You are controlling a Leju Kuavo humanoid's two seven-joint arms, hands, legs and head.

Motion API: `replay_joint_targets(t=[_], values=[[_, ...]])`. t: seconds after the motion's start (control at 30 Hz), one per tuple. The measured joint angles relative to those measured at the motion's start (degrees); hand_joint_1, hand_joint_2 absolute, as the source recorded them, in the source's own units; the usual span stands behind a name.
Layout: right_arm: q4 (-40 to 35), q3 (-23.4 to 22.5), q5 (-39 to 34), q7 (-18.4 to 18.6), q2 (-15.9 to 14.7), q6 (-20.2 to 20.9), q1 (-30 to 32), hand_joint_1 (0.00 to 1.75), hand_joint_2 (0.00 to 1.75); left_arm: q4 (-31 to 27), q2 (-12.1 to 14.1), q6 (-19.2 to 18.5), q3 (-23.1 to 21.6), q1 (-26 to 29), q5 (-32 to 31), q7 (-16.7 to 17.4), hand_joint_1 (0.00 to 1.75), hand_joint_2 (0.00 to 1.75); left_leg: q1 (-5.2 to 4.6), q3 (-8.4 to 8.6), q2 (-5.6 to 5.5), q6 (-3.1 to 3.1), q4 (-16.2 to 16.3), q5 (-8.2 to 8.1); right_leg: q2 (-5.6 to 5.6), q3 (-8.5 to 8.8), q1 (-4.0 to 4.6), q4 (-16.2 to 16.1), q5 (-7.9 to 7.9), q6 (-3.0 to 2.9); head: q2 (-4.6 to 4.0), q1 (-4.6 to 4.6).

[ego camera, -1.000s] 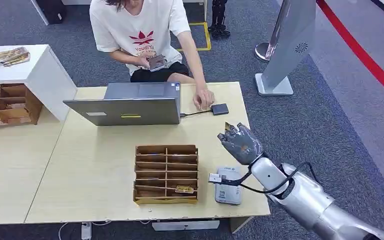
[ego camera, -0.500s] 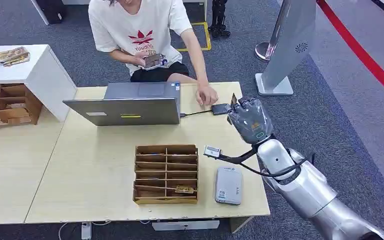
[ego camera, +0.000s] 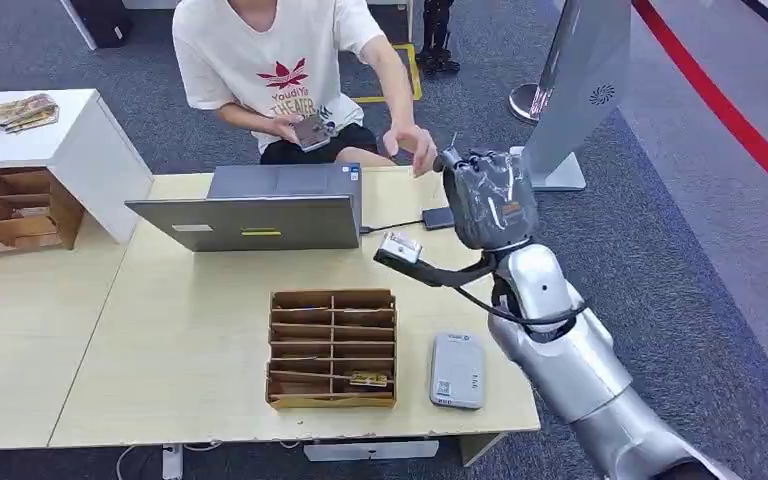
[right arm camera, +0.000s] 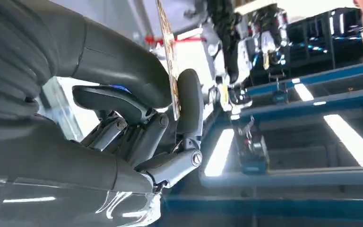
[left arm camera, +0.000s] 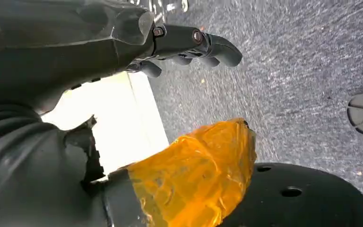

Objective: Pass the card to the sensor for recognition and then transmit it.

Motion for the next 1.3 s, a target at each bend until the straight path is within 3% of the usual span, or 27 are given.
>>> replay_joint_targets(t=[0.33,0.73,0.77,0.8,0.83,0.87,1.17,1.2,1.3], values=[[5.70,-3.17,-15.82,-5.14,7.29,4.83,-3.78,1.75,1.75,0.00,-0.24,-0.63,-1.68,-1.35,-1.53,0.96,0.00,0.00,0.00,0.00,-0.01,-0.06,0.00,0.04,0.00,-0.01,0.00,0.01,0.00,0.00,0.00,-0.02],[10.47,-4.35,-15.73,-4.87,9.79,4.85,-6.24,1.75,1.75,0.00,-0.31,-1.01,-3.01,-2.02,-1.79,1.16,0.00,0.00,0.00,-0.01,-0.01,-0.06,0.00,0.04,-0.01,-0.03,0.00,0.01,0.00,0.00,0.00,-0.02],[11.12,-4.35,-15.47,-4.81,9.94,4.74,-6.44,1.41,1.75,0.00,-0.33,-1.03,-3.01,-2.08,-1.79,1.16,0.00,0.00,0.01,-0.01,-0.02,-0.06,0.00,0.04,-0.01,-0.03,0.00,0.01,0.00,0.00,0.00,-0.02],[11.74,-4.33,-15.12,-4.50,10.12,4.70,-6.60,1.41,1.75,0.00,-0.35,-1.07,-3.04,-2.12,-1.79,1.16,0.00,0.00,0.01,-0.01,-0.02,-0.06,0.00,0.04,-0.01,-0.03,0.00,0.01,0.00,0.00,0.00,0.00],[12.41,-4.33,-14.75,-4.31,10.29,4.68,-6.72,0.47,1.75,0.00,-0.35,-1.14,-3.06,-2.15,-1.79,1.16,0.00,0.00,0.01,-0.01,-0.02,-0.06,0.00,0.04,-0.01,-0.03,0.00,0.01,0.00,0.00,0.00,-0.02],[12.98,-4.28,-14.51,-4.11,10.38,4.68,-6.84,0.00,1.75,0.00,-0.37,-1.20,-3.06,-2.17,-1.77,1.16,0.00,0.00,0.01,-0.01,-0.02,-0.06,0.00,0.04,-0.01,-0.03,0.00,0.01,0.00,0.00,0.00,-0.02],[17.20,-4.11,-13.51,-2.53,11.23,4.76,-7.46,0.00,1.75,0.00,-0.46,-1.20,-3.10,-2.20,-0.87,1.09,0.00,0.00,0.01,-0.03,-0.02,-0.06,0.00,0.04,-0.01,-0.05,0.00,0.02,0.00,0.00,0.00,-0.02],[17.31,-4.09,-13.97,-2.73,11.32,4.81,-7.33,0.00,0.00,0.00,-0.46,-1.20,-3.10,-2.19,-0.72,1.05,0.00,0.00,0.01,-0.03,-0.02,-0.06,0.00,0.04,-0.01,-0.05,0.00,0.01,0.00,0.00,0.00,0.00],[17.18,-4.02,-15.49,-3.41,11.62,5.22,-6.63,0.00,0.00,0.00,-0.46,-1.16,-3.10,-2.14,-0.22,0.79,0.00,0.00,0.01,-0.03,-0.02,-0.06,0.00,0.04,-0.01,-0.06,0.00,0.02,0.00,0.00,0.00,-0.02]])
